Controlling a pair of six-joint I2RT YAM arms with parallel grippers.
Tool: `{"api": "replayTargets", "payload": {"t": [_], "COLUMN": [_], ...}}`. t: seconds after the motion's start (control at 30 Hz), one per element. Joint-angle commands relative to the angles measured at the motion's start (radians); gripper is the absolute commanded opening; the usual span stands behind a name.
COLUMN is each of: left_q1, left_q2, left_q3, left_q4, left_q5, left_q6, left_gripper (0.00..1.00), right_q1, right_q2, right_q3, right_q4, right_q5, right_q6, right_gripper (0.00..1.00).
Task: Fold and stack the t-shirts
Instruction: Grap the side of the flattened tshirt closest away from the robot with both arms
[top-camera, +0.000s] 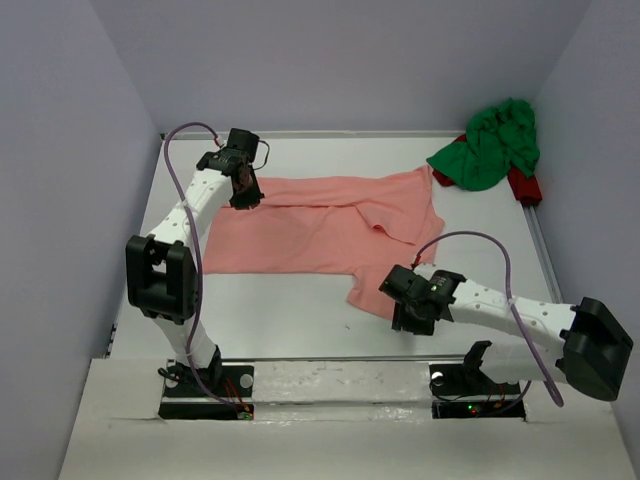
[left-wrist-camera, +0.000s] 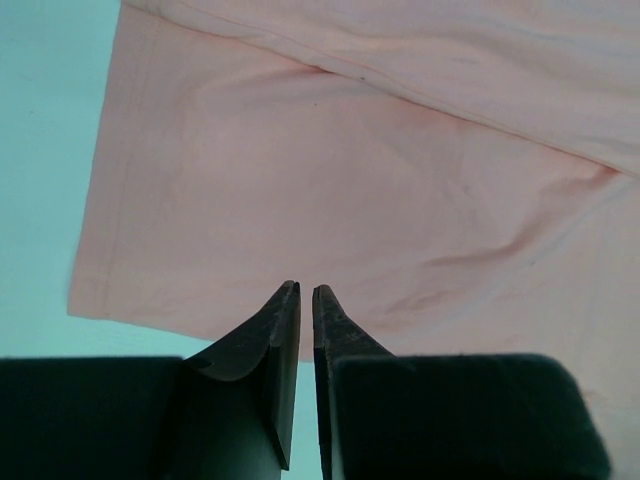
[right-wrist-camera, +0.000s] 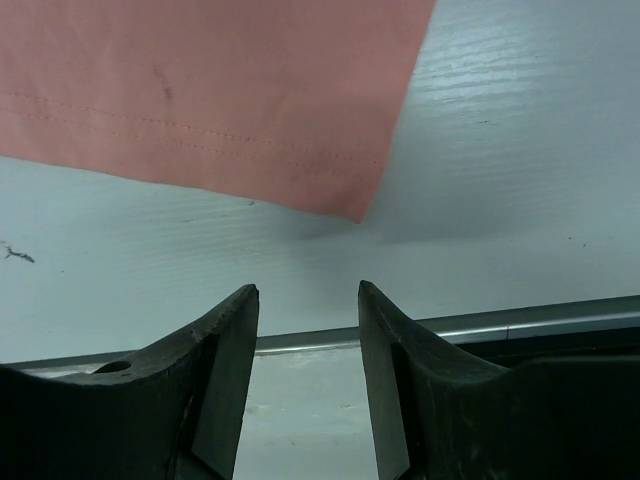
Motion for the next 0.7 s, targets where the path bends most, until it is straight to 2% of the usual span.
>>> {"api": "replayTargets", "payload": {"t": [0.0, 0.23, 0.37, 0.67], "left_q1": [0.003, 0.004, 0.003, 0.004], "left_q2": [-0.076, -0.102, -0.099, -0.093], "left_q3": [-0.017, -0.039, -0.037, -0.019], "left_q4": [0.022, 0.033, 0.040, 0.033], "left_q5": [0.009, 0.014, 0.037, 0.055], "left_q6": [0.034, 0.048, 0.048, 0.054], "left_gripper": [0.21, 0.21, 0.21, 0.21], "right_q1": [0.033, 0.033, 0.033, 0.014], "right_q2": [0.037, 0.063, 0.095, 0.110], "right_q3": [-0.005, 0.035, 0.066, 0.030], "right_q4": [-0.018, -0.116, -0.131, 0.002], "right_q5": [0.085, 0.210, 0.264, 0.229], "right_q6": [0.112, 0.207, 0.203, 0.120], "right_gripper": [0.50, 0.50, 0.50, 0.45]}}
